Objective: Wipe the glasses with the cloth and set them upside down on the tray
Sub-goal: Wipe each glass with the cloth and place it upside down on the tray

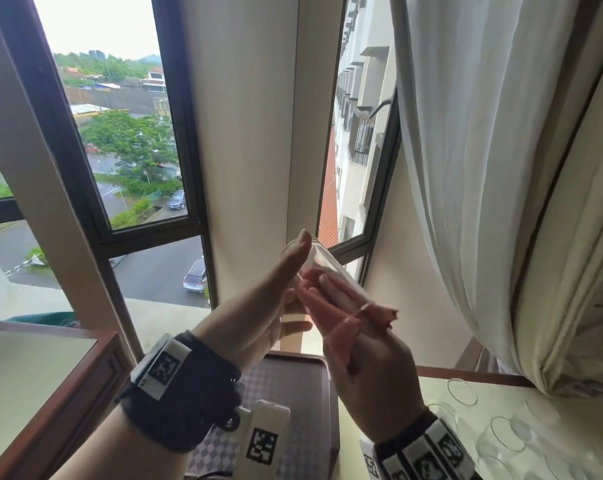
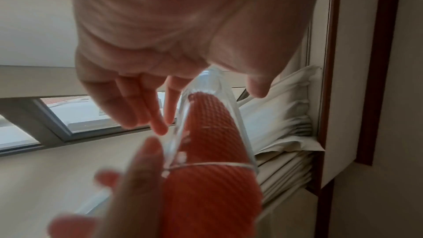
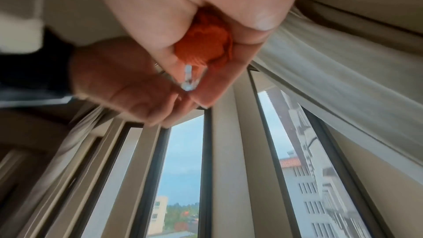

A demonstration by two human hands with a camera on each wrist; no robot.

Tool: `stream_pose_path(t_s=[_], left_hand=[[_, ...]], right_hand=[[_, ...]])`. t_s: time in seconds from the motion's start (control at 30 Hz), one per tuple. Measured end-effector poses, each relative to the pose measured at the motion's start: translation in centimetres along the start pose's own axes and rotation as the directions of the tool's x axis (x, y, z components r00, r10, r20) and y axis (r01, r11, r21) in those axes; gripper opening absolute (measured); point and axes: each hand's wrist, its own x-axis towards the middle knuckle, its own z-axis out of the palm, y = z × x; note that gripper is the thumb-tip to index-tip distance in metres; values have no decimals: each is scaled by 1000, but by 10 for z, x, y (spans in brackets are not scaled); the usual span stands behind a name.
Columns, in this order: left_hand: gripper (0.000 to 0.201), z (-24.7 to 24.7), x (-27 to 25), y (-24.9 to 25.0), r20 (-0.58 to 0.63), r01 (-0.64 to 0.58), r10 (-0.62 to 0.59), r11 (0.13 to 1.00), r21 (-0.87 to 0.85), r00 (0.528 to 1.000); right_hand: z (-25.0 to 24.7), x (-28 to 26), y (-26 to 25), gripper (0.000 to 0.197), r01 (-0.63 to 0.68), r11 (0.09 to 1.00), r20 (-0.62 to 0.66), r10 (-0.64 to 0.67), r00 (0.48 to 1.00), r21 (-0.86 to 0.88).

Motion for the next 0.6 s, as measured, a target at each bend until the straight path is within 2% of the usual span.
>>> stream_pose_path(t_s=[0.07, 0.1, 0.13, 0.2, 0.27, 0.3, 0.33, 0.4, 0.43, 0.5, 0.53, 0.57, 0.6], left_hand=[[81, 2, 0, 4, -38, -65, 66, 997, 29, 997], [74, 2, 0, 5, -66, -110, 114, 992, 58, 991], [65, 2, 0, 4, -87, -146, 153, 986, 83, 984], [43, 0, 1, 3, -109, -189, 198, 978, 90, 974], [33, -5, 2, 2, -39, -212, 214, 976, 54, 976], [38, -9, 2, 0, 27, -233, 232, 972, 20, 972], [48, -13, 3, -4, 92, -261, 264, 964, -45, 960], [67, -18, 2, -10, 171, -296, 339, 926, -236, 925], [75, -19, 2, -13, 189, -299, 367, 901, -314, 911], [89, -17, 2, -16, 167, -309, 388, 879, -363, 906], [89, -16, 4, -15, 127, -313, 374, 886, -343, 919], [83, -14, 5, -13, 66, -309, 342, 904, -295, 938], [77, -13, 5, -10, 3, -297, 305, 929, -219, 952]], right_hand=[[7, -5, -2, 67, 44, 990, 101, -30, 994, -131], [9, -5, -5, 72, 25, 985, 119, -5, 993, -169], [11, -5, -9, 70, -12, 983, 131, 36, 991, -181], [10, -1, -12, 51, -91, 988, 122, 106, 987, -127], [4, 1, -15, 28, -207, 978, 134, 204, 970, 12], [0, 1, -18, 22, -290, 949, 191, 264, 945, 124], [-7, 4, -24, 20, -381, 886, 278, 309, 910, 263], [-22, 13, -37, 14, -514, 675, 435, 305, 847, 529], [-27, 17, -42, 15, -560, 559, 496, 280, 822, 612], [-29, 18, -47, 21, -589, 446, 548, 233, 803, 674], [-26, 18, -45, 18, -599, 437, 546, 255, 798, 671], [-21, 16, -41, 10, -593, 480, 515, 299, 803, 646], [-16, 12, -33, 9, -544, 633, 433, 341, 834, 550]])
